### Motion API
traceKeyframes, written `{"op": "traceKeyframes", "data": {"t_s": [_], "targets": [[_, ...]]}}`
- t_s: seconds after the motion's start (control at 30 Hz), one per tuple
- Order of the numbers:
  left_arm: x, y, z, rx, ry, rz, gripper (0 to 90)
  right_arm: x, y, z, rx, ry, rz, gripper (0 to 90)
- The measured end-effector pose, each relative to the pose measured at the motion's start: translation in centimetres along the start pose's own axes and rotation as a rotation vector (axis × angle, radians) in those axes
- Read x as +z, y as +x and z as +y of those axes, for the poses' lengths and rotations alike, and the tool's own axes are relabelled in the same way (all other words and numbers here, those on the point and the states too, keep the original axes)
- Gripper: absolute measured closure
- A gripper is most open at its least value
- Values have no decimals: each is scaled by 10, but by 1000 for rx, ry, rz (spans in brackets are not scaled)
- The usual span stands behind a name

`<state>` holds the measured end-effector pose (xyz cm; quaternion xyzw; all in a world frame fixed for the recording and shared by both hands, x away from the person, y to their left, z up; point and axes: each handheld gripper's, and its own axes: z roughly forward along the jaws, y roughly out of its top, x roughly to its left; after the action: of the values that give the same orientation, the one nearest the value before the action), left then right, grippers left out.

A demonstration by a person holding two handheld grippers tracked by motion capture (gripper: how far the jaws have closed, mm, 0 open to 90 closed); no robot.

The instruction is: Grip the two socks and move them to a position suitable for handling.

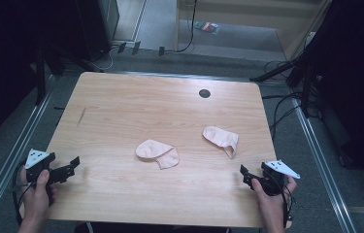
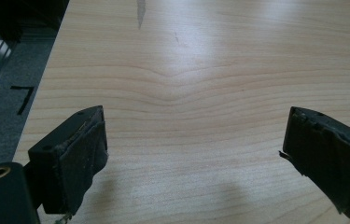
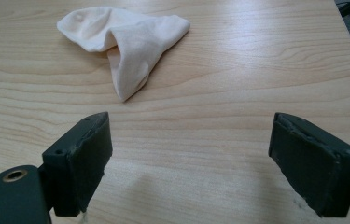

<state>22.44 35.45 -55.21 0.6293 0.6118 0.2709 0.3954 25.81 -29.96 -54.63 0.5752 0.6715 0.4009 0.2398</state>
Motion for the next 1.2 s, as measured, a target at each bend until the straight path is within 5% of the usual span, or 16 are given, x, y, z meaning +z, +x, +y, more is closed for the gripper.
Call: {"op": "traceKeyframes", "data": {"t_s": [0.27,0.7,1.2], "targets": [[0,0,0,2,1,-2,64,1,6,2,-7,32,-32,136],[0,0,0,9,3,-4,64,-6,43,16,-32,-9,-12,202],[1,-1,0,12,8,1,64,10,106,33,-78,2,115,275]]}}
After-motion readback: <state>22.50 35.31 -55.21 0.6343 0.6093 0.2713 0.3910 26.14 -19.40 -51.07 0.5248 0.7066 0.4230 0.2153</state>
